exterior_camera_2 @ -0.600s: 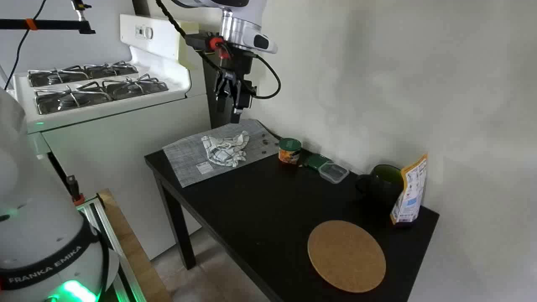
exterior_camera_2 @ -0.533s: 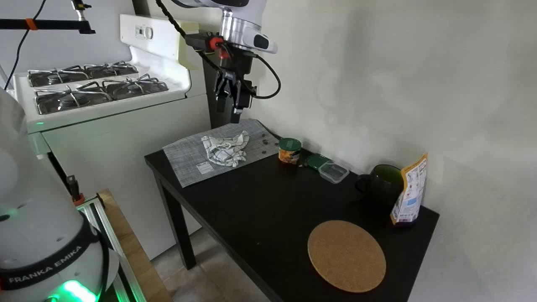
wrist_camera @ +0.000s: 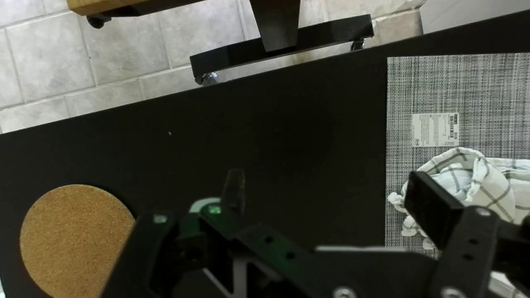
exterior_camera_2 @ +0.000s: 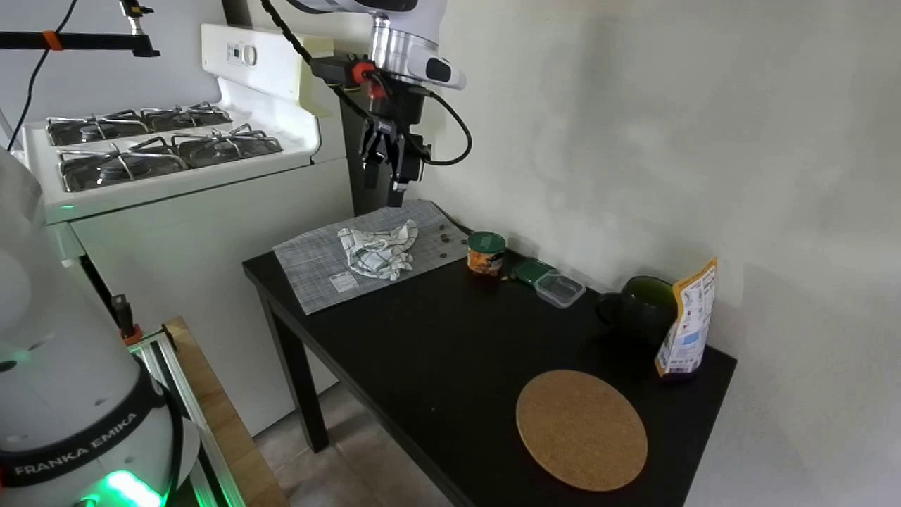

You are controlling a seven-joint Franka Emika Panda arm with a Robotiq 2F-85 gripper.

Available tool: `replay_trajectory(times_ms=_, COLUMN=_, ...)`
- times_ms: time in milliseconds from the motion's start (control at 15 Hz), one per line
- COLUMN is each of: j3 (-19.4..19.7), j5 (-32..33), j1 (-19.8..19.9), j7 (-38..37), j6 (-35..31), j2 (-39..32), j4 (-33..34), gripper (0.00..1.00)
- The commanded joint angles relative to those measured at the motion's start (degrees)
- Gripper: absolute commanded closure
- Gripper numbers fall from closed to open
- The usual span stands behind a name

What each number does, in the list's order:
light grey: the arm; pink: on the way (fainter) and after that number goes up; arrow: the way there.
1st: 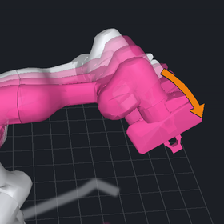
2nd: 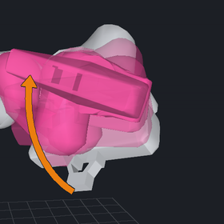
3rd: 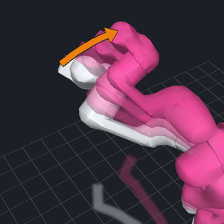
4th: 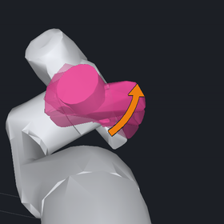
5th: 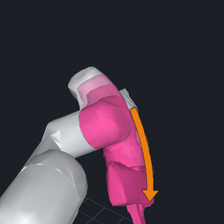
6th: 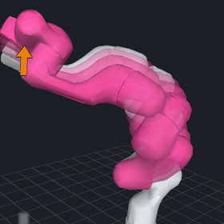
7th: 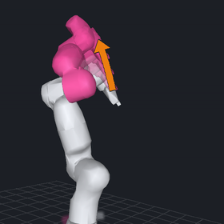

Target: Move the black cup to the left

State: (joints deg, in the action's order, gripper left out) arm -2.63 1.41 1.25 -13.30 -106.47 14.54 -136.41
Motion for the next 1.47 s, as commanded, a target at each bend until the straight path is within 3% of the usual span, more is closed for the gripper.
replay_trajectory(times_ms=0, j3=-0.36, j5=3.17, j1=0.52, j7=-3.45, j6=-2.41, j2=-2.7, j4=1.53, gripper=0.0)
replay_trajectory(times_ms=400, j3=1.96, j5=21.52, j1=4.85, j7=-11.93, j6=-3.04, j2=-11.68, j4=7.16, gripper=0.0)
replay_trajectory(times_ms=600, j3=5.61, j5=17.46, j1=5.99, j7=-10.39, j6=-3.09, j2=-16.05, j4=11.56, gripper=0.0)
replay_trajectory(times_ms=667, j3=4.98, j5=19.19, j1=4.81, j7=-10.31, j6=-2.79, j2=-12.41, j4=8.02, gripper=0.0)
replay_trajectory(times_ms=933, j3=6.6, j5=18.75, j1=5.27, j7=-10.22, j6=-2.79, j2=-15.87, j4=11.35, gripper=0.0)
replay_trajectory(times_ms=1000, j3=6.41, j5=19.27, j1=5.08, j7=-9.99, j6=-4.43, j2=-15.14, j4=10.43, gripper=0.0)
replay_trajectory(times_ms=1067, j3=6.49, j5=20.41, j1=5.06, j7=-10.52, j6=-11.24, j2=-13.78, j4=8.74, gripper=0.0)
replay_trajectory(times_ms=1400, j3=8.03, j5=30.2, j1=5.96, j7=-15.39, j6=-28.28, j2=-15.8, j4=9.36, gripper=0.0)
